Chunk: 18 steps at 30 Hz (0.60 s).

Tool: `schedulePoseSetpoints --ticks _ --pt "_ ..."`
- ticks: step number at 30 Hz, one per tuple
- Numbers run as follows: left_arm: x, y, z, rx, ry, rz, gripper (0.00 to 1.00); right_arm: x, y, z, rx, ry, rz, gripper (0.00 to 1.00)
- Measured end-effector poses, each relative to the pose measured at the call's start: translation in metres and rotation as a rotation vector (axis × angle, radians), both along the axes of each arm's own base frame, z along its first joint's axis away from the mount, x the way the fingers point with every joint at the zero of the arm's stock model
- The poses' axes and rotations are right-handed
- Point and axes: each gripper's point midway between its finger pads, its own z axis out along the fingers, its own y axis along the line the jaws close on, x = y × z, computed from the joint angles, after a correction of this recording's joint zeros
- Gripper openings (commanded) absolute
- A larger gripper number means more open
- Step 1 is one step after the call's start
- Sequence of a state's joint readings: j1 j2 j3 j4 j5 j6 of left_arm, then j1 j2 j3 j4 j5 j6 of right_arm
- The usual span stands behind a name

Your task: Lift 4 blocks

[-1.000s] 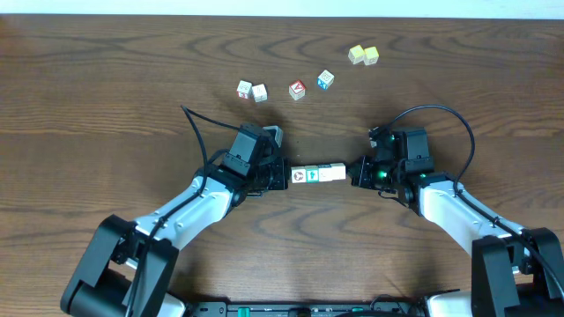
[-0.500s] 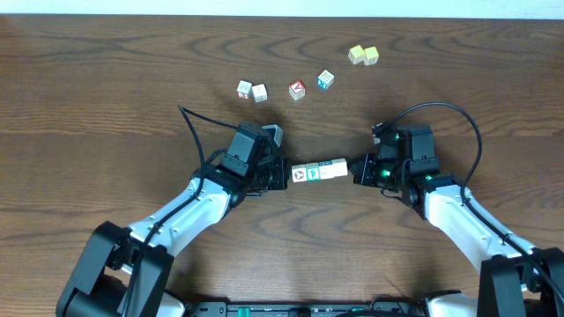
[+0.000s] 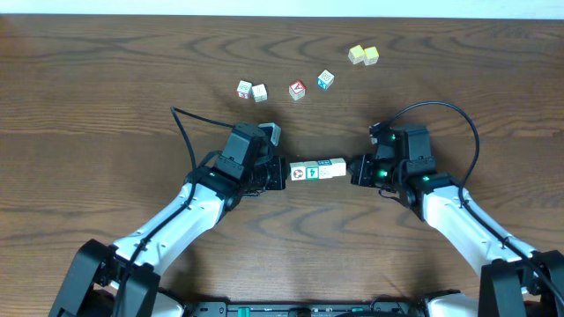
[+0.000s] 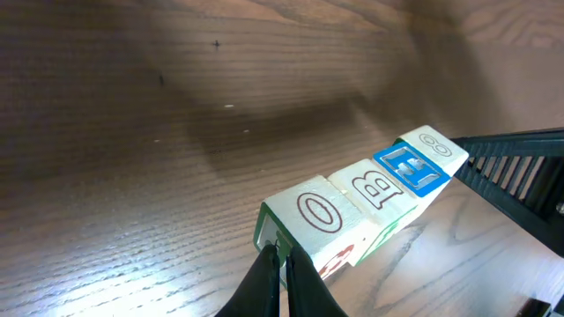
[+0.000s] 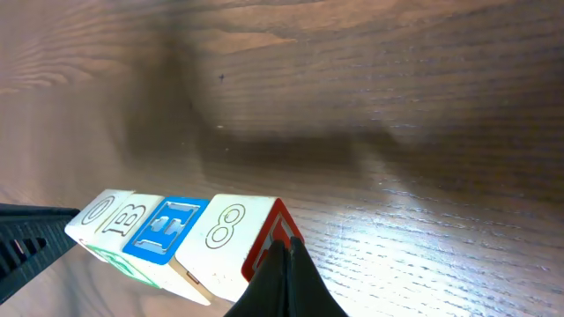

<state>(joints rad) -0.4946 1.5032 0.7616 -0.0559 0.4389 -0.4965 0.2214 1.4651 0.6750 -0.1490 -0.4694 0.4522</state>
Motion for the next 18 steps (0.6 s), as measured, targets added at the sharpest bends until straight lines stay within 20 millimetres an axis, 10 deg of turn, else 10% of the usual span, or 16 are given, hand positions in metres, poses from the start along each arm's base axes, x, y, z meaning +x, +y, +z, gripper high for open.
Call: schedulePoseSetpoints --ticks 18 --pt "-0.001 0.000 0.022 -0.030 -0.046 -0.002 0.07 -0.001 0.000 0.020 0.002 -0.046 -0.014 0.01"
